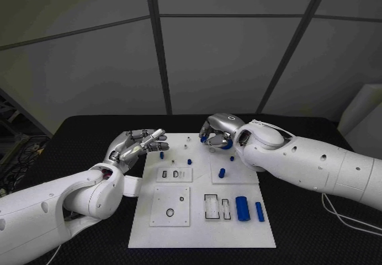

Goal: Assemble the parts on the task board

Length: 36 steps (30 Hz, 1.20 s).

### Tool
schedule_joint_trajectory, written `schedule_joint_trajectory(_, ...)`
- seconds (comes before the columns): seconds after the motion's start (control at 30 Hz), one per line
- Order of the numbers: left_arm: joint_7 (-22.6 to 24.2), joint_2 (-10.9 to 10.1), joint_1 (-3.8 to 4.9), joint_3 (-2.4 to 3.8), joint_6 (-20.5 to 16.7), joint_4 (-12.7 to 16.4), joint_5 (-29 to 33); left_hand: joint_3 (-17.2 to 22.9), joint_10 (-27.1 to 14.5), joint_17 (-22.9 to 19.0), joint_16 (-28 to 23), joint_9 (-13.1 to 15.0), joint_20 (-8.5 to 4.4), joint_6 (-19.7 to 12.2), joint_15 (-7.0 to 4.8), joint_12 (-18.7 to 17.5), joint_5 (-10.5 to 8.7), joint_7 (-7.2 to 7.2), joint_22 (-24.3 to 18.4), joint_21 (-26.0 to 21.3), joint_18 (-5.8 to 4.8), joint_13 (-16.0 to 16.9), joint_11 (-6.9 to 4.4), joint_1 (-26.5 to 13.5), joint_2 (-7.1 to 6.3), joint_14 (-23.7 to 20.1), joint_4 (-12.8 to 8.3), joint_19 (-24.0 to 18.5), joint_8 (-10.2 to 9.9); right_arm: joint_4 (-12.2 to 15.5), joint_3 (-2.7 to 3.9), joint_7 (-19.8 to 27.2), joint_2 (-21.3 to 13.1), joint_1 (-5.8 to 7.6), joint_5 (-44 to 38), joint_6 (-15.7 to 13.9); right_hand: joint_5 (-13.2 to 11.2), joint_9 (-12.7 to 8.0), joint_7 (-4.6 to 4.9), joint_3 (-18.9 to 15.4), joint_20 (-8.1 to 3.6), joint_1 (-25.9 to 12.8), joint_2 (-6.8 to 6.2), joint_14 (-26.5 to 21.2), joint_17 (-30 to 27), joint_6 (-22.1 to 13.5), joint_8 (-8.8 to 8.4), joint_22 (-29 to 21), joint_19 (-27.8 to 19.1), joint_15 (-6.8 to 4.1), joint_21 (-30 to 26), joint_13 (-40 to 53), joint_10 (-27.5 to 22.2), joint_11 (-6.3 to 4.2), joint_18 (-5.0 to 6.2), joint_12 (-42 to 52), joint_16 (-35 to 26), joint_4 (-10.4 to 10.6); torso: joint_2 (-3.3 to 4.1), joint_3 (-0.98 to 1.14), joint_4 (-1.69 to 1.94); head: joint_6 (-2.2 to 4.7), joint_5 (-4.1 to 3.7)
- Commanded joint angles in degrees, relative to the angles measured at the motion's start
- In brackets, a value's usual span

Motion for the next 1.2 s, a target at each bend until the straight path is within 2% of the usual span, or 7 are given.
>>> schedule_joint_trajectory(0.03,0.17,-0.03,0.07,0.06,0.73,0.02,0.21,-0.23,-0.02,-0.05,-0.28,-0.07,0.12,0.26,-0.01,-0.37,0.09,0.31,-0.06,0.25,-0.21,-0.08,0.25,-0.11,0.39,-0.50,-0.22,0.40,-0.30,-1.90,-0.02,1.09,1.56,0.31,1.24,-3.05,0.17,0.01,0.05,0.26,-0.46,0.10,0.37,0.66,-0.05,0.42,-0.11,8.62,2.14,-0.48,0.10,-0.01,0.49,-0.48,-0.83,-0.33,0.30,-0.03,0.13,-0.06,0.21,0.32,0.07)
schedule_joint_trajectory(0.2,0.09,0.03,0.08,0.06,0.69,0.07,0.24,-0.25,-0.06,-0.03,-0.31,-0.08,0.12,0.26,-0.01,-0.46,0.05,0.32,-0.07,0.27,-0.21,-0.09,0.25,-0.11,0.47,-0.46,-0.26,0.46,-0.34,-5.54,-0.03,0.82,5.14,0.55,1.23,-2.60,0.14,0.02,0.09,0.30,-0.46,0.06,0.34,0.66,0.18,0.34,-0.23,8.61,2.12,-0.45,0.10,-0.04,0.30,-0.42,-0.83,-0.43,0.49,-0.02,0.27,0.00,0.16,0.38,0.11)
schedule_joint_trajectory(0.33,0.02,0.18,0.09,0.06,0.68,0.10,0.25,-0.25,-0.06,-0.03,-0.31,-0.08,0.12,0.26,-0.01,-0.46,0.05,0.32,-0.07,0.27,-0.21,-0.09,0.25,-0.11,0.47,-0.46,-0.26,0.46,-0.34,-8.15,-0.03,0.25,7.77,0.61,0.82,-2.11,0.07,0.04,0.16,0.30,-0.45,-0.06,0.25,0.66,0.30,0.21,-0.39,8.52,2.06,-0.40,0.07,-0.06,0.10,-0.35,-0.81,-0.49,0.63,0.01,0.30,-0.07,0.26,0.26,0.15)
schedule_joint_trajectory(0.5,-0.06,0.30,0.10,0.07,0.67,0.17,0.26,-0.26,-0.07,-0.03,-0.33,-0.08,0.12,0.26,-0.01,-0.49,0.04,0.32,-0.07,0.27,-0.21,-0.09,0.26,-0.11,0.48,-0.46,-0.28,0.47,-0.36,-10.63,-0.04,-0.07,10.12,0.64,0.31,-1.00,0.04,0.04,0.21,0.34,-0.43,-0.07,0.09,0.64,0.33,0.05,-0.56,8.51,2.04,-0.36,0.07,-0.08,-0.13,-0.29,-0.81,-0.52,0.71,-0.07,0.32,-0.02,0.24,0.17,0.17)
schedule_joint_trajectory(0.53,-0.08,0.31,0.11,0.07,0.66,0.19,0.26,-0.26,-0.07,-0.03,-0.33,-0.08,0.12,0.26,-0.01,-0.49,0.04,0.32,-0.07,0.27,-0.21,-0.09,0.26,-0.11,0.48,-0.46,-0.28,0.47,-0.36,-11.16,-0.04,-0.12,10.56,0.64,0.19,-0.70,0.03,0.05,0.23,0.35,-0.42,-0.08,0.04,0.63,0.30,0.02,-0.60,8.50,2.03,-0.34,0.07,-0.09,-0.21,-0.27,-0.81,-0.53,0.71,-0.09,0.39,-0.08,0.32,0.21,0.21)
schedule_joint_trajectory(0.7,-0.14,0.31,0.15,0.07,0.60,0.29,0.26,-0.26,-0.07,-0.03,-0.33,-0.08,0.12,0.26,-0.01,-0.49,0.04,0.32,-0.07,0.27,-0.21,-0.09,0.26,-0.11,0.48,-0.46,-0.28,0.47,-0.36,-13.39,-0.06,-0.45,12.28,0.64,-0.50,0.36,0.00,0.06,0.29,0.40,-0.38,-0.13,-0.09,0.58,0.25,-0.10,-0.74,8.30,1.90,-0.28,-0.01,-0.14,-0.48,-0.18,-0.76,-0.56,0.73,-0.12,0.31,0.01,0.21,0.02,0.52)
schedule_joint_trajectory(1.2,-0.26,-0.09,0.32,0.08,0.57,0.70,0.26,-0.26,-0.07,-0.03,-0.33,-0.08,0.12,0.26,-0.01,-0.49,0.04,0.32,-0.07,0.27,-0.21,-0.09,0.26,-0.11,0.48,-0.46,-0.28,0.47,-0.36,-14.86,-0.07,-2.75,13.02,0.64,-2.57,3.18,-0.09,0.10,0.33,0.41,-0.32,-0.26,-0.27,0.51,0.08,-0.12,-0.82,8.10,1.77,-0.19,-0.08,-0.18,-0.78,-0.10,-0.72,-0.56,0.69,-0.11,0.45,0.04,0.08,-0.17,0.53)
